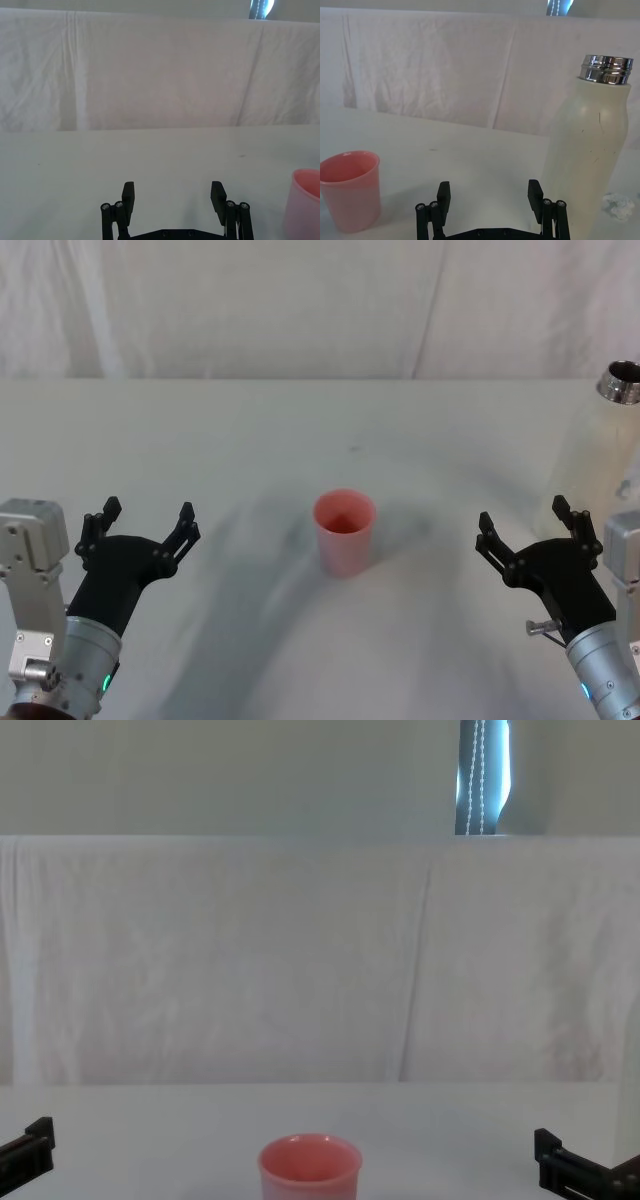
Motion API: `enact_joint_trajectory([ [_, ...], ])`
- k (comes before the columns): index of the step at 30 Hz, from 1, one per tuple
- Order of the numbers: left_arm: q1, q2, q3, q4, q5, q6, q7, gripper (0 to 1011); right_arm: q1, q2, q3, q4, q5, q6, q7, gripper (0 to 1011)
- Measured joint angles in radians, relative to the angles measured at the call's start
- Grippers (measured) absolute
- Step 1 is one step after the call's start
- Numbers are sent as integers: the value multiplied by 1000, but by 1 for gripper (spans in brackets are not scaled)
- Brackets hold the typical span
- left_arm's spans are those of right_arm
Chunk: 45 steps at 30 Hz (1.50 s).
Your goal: Grasp the thermos with one hand and pour water into the cup lid.
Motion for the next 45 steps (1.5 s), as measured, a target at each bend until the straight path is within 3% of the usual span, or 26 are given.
enact_joint_trajectory([
  [42,0,0,0,0,0,0,0,1001,0,0,0,0,0,0,0,1000],
  [45,0,0,0,0,0,0,0,1001,-9,-5,16,-7,2,2,1,1000],
])
